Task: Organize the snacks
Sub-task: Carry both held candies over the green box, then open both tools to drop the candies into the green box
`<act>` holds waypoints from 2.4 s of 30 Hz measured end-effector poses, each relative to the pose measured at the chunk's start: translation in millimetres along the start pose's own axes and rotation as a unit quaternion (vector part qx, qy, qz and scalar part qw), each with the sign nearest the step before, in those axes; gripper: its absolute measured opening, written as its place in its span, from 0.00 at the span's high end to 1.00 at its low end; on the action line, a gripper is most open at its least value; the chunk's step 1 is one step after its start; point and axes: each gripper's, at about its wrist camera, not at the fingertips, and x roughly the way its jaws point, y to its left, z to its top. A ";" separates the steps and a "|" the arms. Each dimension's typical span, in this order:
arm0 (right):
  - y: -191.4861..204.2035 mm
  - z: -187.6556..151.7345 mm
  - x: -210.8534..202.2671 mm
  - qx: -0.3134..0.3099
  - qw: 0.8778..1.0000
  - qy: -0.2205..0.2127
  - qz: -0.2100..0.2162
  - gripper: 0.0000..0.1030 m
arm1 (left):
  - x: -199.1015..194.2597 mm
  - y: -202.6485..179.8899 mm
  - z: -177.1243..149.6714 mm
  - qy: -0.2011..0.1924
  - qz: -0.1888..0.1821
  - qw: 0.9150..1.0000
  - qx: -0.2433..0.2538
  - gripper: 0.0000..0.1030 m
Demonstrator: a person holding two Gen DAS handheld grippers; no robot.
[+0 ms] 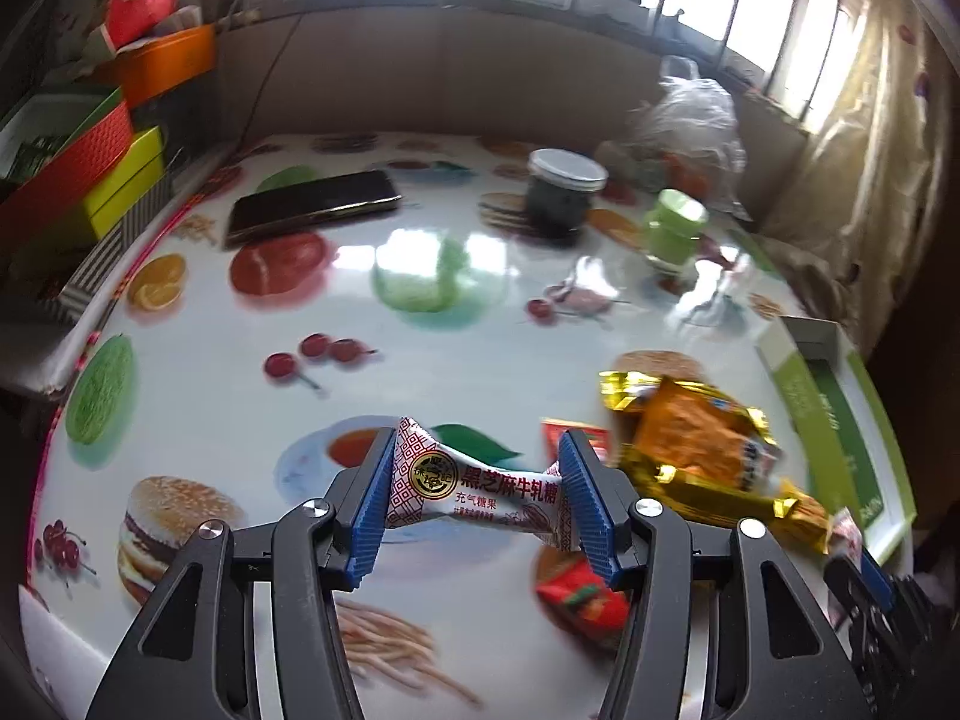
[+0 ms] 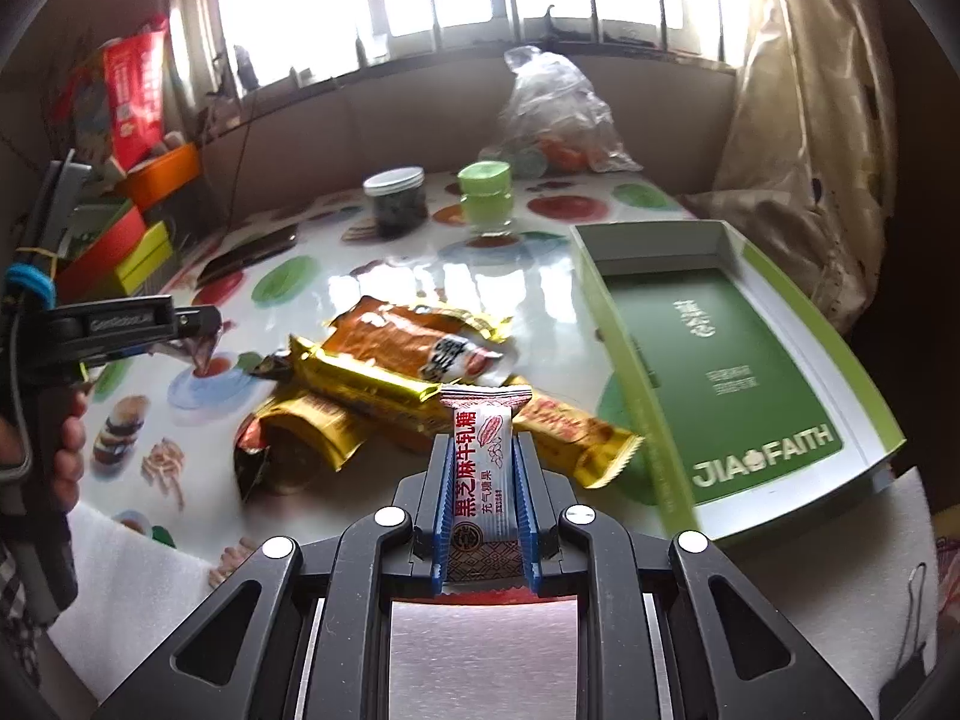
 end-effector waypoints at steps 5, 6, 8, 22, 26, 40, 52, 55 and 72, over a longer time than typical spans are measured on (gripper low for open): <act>-11.5 5.0 -8.5 0.008 1.000 -0.008 -0.010 0.83 | -9.5 -24.8 2.3 -0.004 -0.018 1.000 0.023 0.47; -14.4 6.1 -10.2 0.011 1.000 -0.009 -0.014 0.83 | -10.9 -30.6 2.9 -0.005 -0.022 0.999 0.029 0.47; -20.5 7.9 -13.3 0.017 1.000 -0.011 -0.019 0.83 | -13.2 -39.5 4.1 -0.006 -0.028 0.999 0.036 0.47; -72.4 26.8 -25.2 0.035 0.997 -0.018 -0.070 0.83 | -15.2 -122.5 19.8 -0.009 -0.094 0.991 0.092 0.47; -89.9 29.4 -20.5 0.043 0.996 -0.006 -0.080 0.83 | -11.0 -149.0 21.8 -0.004 -0.115 0.988 0.104 0.47; -126.9 24.0 2.8 0.056 0.993 0.025 -0.096 0.83 | 25.9 -223.9 11.2 0.056 -0.174 0.974 0.132 0.46; -142.5 21.5 22.3 0.038 0.990 0.052 -0.122 0.83 | 47.5 -265.5 -4.9 0.084 -0.176 0.966 0.169 0.46; -146.7 20.5 24.8 0.038 0.990 0.055 -0.126 0.83 | 51.9 -269.4 -7.4 0.088 -0.169 0.966 0.176 0.46; -153.8 18.9 28.5 0.039 0.990 0.063 -0.120 0.70 | 68.9 -281.6 -10.9 0.112 -0.170 0.962 0.181 0.45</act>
